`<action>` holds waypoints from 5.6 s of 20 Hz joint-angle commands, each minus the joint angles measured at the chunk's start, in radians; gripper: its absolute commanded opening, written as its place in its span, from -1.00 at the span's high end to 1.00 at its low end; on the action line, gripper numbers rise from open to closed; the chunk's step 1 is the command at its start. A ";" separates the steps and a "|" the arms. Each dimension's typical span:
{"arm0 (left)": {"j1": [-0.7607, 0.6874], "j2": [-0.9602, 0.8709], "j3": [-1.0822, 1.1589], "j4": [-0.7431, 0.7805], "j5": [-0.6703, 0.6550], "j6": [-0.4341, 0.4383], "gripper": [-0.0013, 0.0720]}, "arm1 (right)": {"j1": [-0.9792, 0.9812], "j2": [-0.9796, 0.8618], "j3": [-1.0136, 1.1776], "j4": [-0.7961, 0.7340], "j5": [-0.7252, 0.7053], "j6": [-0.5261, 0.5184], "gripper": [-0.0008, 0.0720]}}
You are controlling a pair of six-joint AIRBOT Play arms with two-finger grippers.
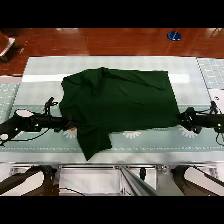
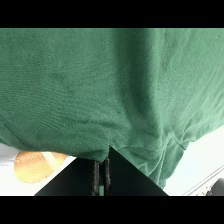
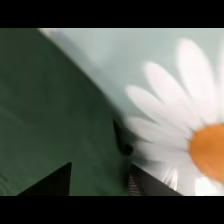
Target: Fold the shirts.
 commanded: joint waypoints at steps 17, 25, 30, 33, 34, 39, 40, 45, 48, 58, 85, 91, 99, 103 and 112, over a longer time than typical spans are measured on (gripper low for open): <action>0.169 0.435 1.085 0.003 0.109 0.014 0.90 | 0.290 0.278 1.268 -0.253 0.267 0.096 0.92; 0.288 0.782 1.119 0.509 -0.043 -0.177 0.90 | 0.291 0.607 1.268 -0.373 0.460 0.140 0.92; 0.264 0.861 1.066 0.599 -0.054 -0.225 0.90 | 0.291 0.638 1.209 -0.382 0.503 0.150 0.92; 0.254 0.852 0.889 0.476 -0.042 -0.269 0.90 | 0.291 0.638 1.055 -0.282 0.503 0.144 0.92; 0.243 0.848 0.818 0.412 -0.041 -0.258 0.90 | 0.291 0.638 0.994 -0.224 0.502 0.122 0.92; 0.214 0.666 0.501 0.388 0.002 -0.240 0.90 | 0.291 0.551 0.656 -0.172 0.314 0.055 0.92; 0.177 0.594 0.465 0.372 0.050 -0.217 0.90 | 0.291 0.499 0.612 -0.132 0.289 0.026 0.92; -0.051 0.177 0.517 0.362 0.356 -0.139 0.90 | 0.409 0.147 0.587 -0.135 -0.005 -0.027 0.92; -0.096 -0.093 0.669 0.362 0.398 -0.221 0.90 | 0.421 -0.139 0.720 -0.125 -0.086 -0.004 0.92; -0.067 -0.387 0.911 0.354 0.089 -0.282 0.90 | 0.402 -0.514 1.042 -0.117 0.130 0.023 0.92; 0.467 0.141 0.094 0.458 -0.338 -0.165 -0.42 | 0.134 0.272 0.089 -0.212 0.038 0.094 -0.14; 0.366 0.133 -0.072 0.339 -0.232 -0.131 -0.42 | 0.134 0.305 -0.052 -0.092 0.035 0.040 -0.14; 0.188 0.116 -0.124 0.231 -0.095 -0.066 0.90 | -0.050 0.299 0.007 -0.439 0.042 0.193 -0.14; 0.188 0.116 -0.124 0.232 -0.103 -0.055 0.90 | -0.038 0.247 -0.060 -0.435 0.247 0.128 -0.13; 0.188 0.116 -0.124 0.231 -0.103 -0.055 0.90 | 0.106 0.019 -0.056 -0.162 0.165 0.040 -0.13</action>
